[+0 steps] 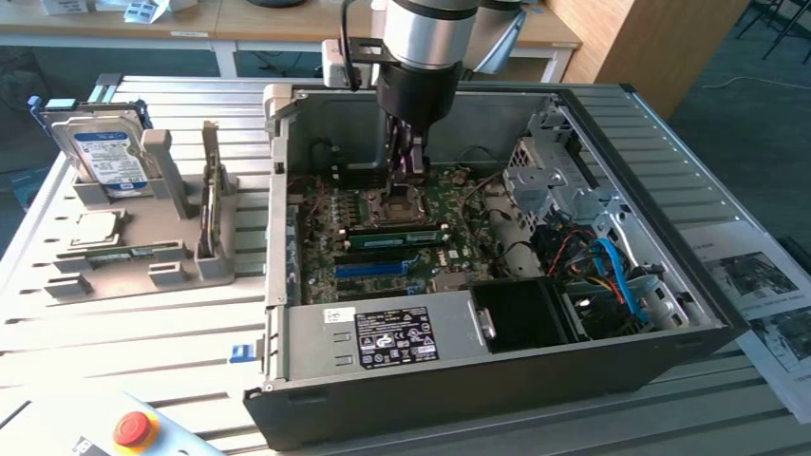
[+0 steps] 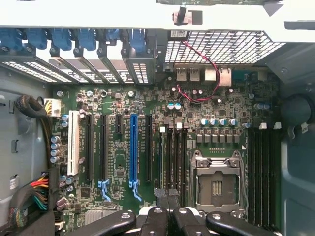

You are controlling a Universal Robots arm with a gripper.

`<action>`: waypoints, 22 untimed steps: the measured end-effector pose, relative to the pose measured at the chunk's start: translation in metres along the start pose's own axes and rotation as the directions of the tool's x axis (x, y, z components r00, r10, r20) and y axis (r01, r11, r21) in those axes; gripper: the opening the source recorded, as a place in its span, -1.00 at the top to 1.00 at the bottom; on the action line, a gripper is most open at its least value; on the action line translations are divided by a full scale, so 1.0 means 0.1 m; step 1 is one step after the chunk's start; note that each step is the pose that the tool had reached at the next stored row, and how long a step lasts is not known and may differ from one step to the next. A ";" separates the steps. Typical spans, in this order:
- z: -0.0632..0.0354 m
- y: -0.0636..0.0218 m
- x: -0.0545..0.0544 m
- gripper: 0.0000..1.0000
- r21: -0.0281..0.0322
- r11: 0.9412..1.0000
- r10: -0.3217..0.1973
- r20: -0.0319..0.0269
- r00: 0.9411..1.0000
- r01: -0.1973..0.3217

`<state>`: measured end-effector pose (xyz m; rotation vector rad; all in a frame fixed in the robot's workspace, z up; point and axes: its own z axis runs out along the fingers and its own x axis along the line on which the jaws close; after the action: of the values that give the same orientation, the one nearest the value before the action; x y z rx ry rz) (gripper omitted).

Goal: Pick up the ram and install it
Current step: 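Press down the ram until it locks into place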

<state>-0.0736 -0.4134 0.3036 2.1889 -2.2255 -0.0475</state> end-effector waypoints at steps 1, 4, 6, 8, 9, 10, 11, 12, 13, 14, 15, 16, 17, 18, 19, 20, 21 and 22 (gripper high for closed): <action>0.000 0.000 0.00 0.80 0.000 1.000 0.000 0.000 1.000 0.000; -0.001 0.000 0.00 0.80 0.000 1.000 0.000 0.000 1.000 0.000; -0.004 0.000 0.00 0.80 0.000 1.000 0.000 0.000 1.000 0.000; -0.020 0.001 0.00 0.80 0.000 1.000 0.000 0.000 1.000 0.000; -0.031 0.001 0.00 0.80 0.000 1.000 0.000 0.000 1.000 0.000; -0.043 0.001 0.00 0.80 0.000 1.000 0.000 0.000 1.000 0.000; -0.054 0.002 0.00 0.80 0.000 1.000 0.000 0.000 1.000 0.000; -0.063 0.002 0.00 0.80 0.000 1.000 0.000 0.000 1.000 0.000; -0.073 0.002 0.00 0.80 0.000 1.000 0.000 0.000 1.000 0.000; -0.081 0.003 0.00 0.80 0.000 1.000 0.000 0.000 1.000 0.000; -0.090 0.003 0.00 0.80 0.000 1.000 0.000 0.000 1.000 0.000; -0.099 0.003 0.00 0.80 0.000 1.000 0.000 0.000 1.000 0.000; -0.107 0.004 0.00 0.80 0.000 1.000 0.000 0.000 1.000 0.000; -0.115 0.004 0.00 0.80 0.000 1.000 0.000 0.000 1.000 0.000; -0.123 0.004 0.00 0.80 0.000 1.000 0.000 0.000 1.000 0.000; -0.129 0.004 0.00 0.80 0.000 1.000 0.000 0.000 1.000 0.000; -0.134 0.005 0.00 0.80 0.000 1.000 0.000 0.000 1.000 0.000; -0.139 0.005 0.00 0.80 0.000 1.000 0.000 0.000 1.000 0.000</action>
<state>-0.0735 -0.4134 0.3175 2.1888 -2.2254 -0.0474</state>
